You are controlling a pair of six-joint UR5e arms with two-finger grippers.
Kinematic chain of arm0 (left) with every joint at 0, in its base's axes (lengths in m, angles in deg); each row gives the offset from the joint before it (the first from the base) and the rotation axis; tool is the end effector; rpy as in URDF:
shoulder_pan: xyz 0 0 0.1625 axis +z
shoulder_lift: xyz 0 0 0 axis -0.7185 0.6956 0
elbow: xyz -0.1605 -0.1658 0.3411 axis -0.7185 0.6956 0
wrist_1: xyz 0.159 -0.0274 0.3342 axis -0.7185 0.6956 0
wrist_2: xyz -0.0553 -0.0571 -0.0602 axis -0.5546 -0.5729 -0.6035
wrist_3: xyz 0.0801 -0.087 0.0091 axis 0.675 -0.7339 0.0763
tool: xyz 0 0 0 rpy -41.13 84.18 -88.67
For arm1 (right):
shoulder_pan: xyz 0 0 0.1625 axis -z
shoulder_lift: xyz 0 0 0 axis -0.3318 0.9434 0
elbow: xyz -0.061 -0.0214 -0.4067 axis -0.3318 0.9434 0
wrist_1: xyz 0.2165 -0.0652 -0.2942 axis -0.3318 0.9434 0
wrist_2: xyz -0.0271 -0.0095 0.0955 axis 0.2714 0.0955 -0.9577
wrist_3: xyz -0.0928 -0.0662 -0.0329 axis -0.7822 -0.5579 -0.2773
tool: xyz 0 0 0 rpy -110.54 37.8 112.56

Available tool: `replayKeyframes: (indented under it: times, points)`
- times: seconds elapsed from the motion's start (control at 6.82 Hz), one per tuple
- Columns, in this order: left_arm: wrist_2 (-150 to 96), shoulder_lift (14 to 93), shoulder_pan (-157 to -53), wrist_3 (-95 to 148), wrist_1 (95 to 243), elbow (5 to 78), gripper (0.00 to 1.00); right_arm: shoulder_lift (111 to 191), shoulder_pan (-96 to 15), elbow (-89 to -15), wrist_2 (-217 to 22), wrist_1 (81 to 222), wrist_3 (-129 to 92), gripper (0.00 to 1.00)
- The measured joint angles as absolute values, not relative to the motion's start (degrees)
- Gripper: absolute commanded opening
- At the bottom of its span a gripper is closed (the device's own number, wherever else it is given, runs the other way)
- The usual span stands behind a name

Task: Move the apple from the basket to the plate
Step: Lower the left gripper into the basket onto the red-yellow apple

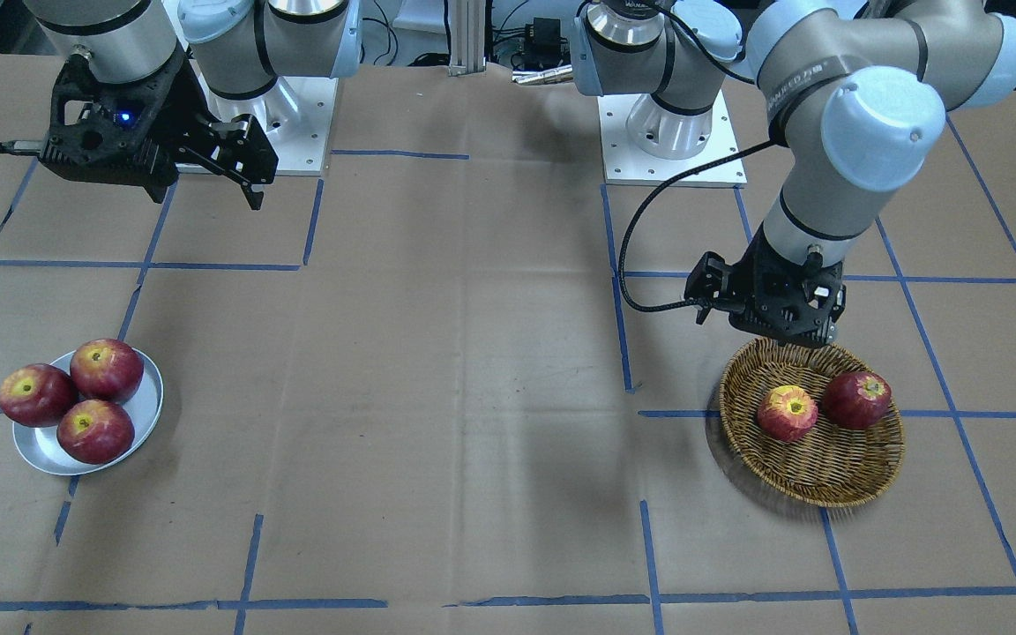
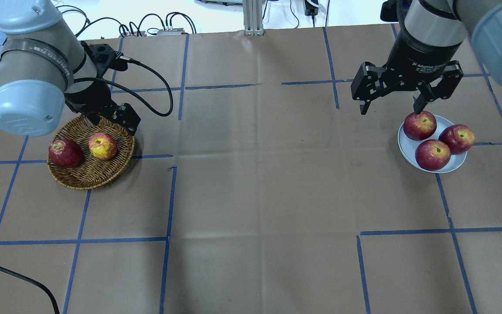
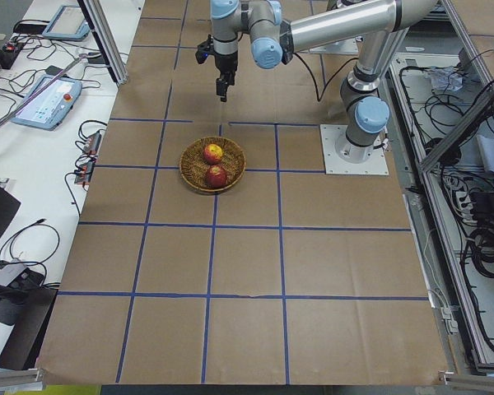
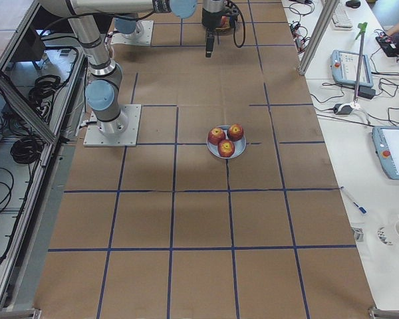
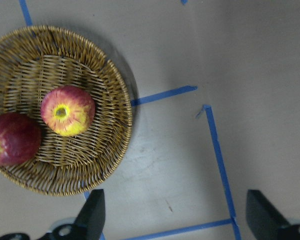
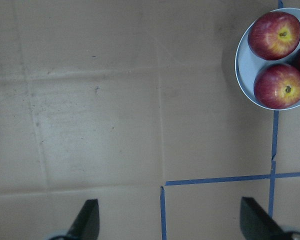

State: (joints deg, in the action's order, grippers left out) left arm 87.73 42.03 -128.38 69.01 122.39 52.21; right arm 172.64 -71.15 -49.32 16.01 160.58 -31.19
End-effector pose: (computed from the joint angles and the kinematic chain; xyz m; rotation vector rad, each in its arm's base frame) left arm -0.0619 -0.4966 0.3375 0.5455 3.0367 0.0138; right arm 0.1361 -0.4267 0.4597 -0.0908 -3.1281 -0.0763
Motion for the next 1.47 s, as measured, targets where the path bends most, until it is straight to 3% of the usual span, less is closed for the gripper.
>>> replayKeyframes:
  times: [0.73, 1.47]
  points:
    - [85.15, 51.92, -120.16, 83.62, 114.67, 52.00, 0.99, 172.64, -71.15, -49.31, 16.00, 160.65, -31.19, 1.00]
    - [85.30, 57.53, -118.72, 88.31, 111.47, 51.53, 0.99, 172.64, -71.15, -49.31, 16.00, 160.59, -31.19, 1.00]
